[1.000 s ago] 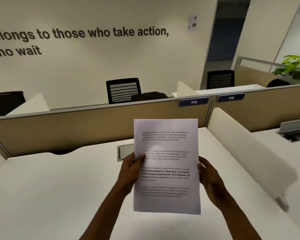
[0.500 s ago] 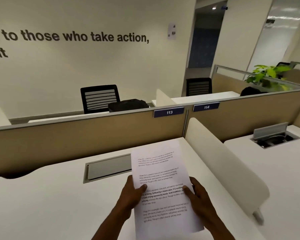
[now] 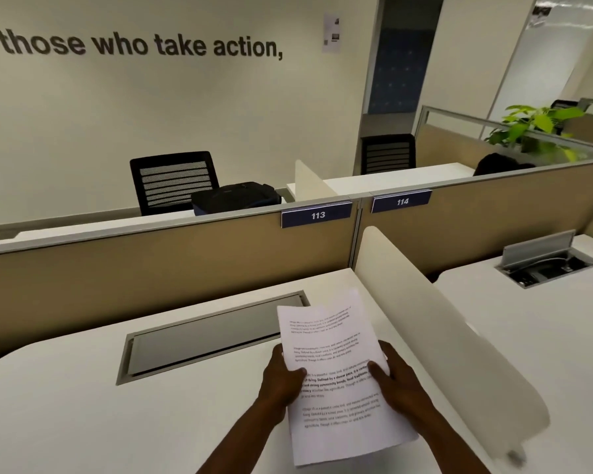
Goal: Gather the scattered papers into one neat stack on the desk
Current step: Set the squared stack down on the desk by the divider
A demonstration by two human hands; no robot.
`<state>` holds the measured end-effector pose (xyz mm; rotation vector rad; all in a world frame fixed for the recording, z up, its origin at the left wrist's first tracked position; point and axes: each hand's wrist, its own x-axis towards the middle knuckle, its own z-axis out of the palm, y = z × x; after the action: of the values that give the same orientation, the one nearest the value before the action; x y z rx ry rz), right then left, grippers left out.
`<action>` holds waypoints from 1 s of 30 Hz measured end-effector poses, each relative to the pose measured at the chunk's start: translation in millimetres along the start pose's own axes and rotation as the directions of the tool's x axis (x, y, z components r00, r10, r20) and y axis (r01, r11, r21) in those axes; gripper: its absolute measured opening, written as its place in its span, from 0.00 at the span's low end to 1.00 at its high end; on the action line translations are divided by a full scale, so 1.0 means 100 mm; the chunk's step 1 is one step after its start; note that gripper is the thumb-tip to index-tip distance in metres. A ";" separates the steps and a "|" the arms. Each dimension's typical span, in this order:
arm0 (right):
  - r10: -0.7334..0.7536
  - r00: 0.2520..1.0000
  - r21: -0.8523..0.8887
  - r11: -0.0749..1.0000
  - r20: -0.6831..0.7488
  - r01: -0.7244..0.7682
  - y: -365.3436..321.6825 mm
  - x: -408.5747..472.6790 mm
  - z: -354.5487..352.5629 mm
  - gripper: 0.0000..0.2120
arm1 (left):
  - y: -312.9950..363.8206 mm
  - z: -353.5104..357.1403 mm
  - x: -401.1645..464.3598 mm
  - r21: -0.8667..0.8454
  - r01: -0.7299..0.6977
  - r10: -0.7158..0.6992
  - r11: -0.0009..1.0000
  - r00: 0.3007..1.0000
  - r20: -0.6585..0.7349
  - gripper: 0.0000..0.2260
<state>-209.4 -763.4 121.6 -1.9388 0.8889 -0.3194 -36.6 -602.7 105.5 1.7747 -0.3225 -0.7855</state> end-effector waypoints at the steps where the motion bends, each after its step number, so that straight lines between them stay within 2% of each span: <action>1: -0.007 1.000 -0.022 1.000 -0.011 0.007 0.00 0.11 -0.06 0.22 | 0.06 0.06 0.10 -0.003 -0.014 0.014 1.000 1.000 0.005 0.26; 7: -0.023 0.994 -0.194 0.981 -0.103 0.003 0.01 0.94 -0.28 0.24 | 0.35 0.40 0.72 -0.025 -0.074 0.073 0.997 0.997 -0.026 0.26; 11: 0.001 0.988 -0.259 0.965 -0.153 -0.041 0.09 1.42 -0.38 0.23 | 0.43 0.73 1.07 -0.120 0.002 -0.011 0.993 0.997 -0.074 0.29; 15: 0.019 0.993 -0.341 0.938 -0.118 -0.059 0.23 1.79 -0.38 0.23 | 0.39 0.99 1.31 -0.192 0.041 -0.041 0.980 0.999 0.001 0.26; 18: 0.020 0.992 -0.396 0.916 -0.121 -0.067 0.27 2.07 -0.41 0.24 | 0.43 1.09 1.51 -0.141 0.003 -0.001 0.990 1.000 0.010 0.24; 21: 0.028 0.981 -0.453 0.884 -0.191 -0.114 0.27 2.37 -0.44 0.26 | 0.50 1.13 1.69 -0.076 -0.074 0.077 0.994 0.996 0.040 0.25; 24: 0.050 0.977 -0.481 0.864 -0.209 -0.147 0.33 2.57 -0.36 0.22 | 0.44 1.16 1.77 0.053 -0.145 0.143 0.988 0.989 0.034 0.31; 27: 0.079 0.980 -0.486 0.859 -0.182 -0.160 0.45 2.62 -0.23 0.18 | 0.27 1.23 1.72 0.161 -0.154 0.151 0.975 0.988 0.036 0.40; 30: 0.090 0.981 -0.498 0.851 -0.171 -0.165 0.50 2.66 -0.12 0.20 | 0.13 1.28 1.67 0.202 -0.173 0.169 0.964 0.985 0.036 0.43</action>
<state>-51.9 -971.1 48.9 -2.3469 1.2923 -0.1479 6.5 -798.1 38.3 1.9027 -0.5789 -0.6635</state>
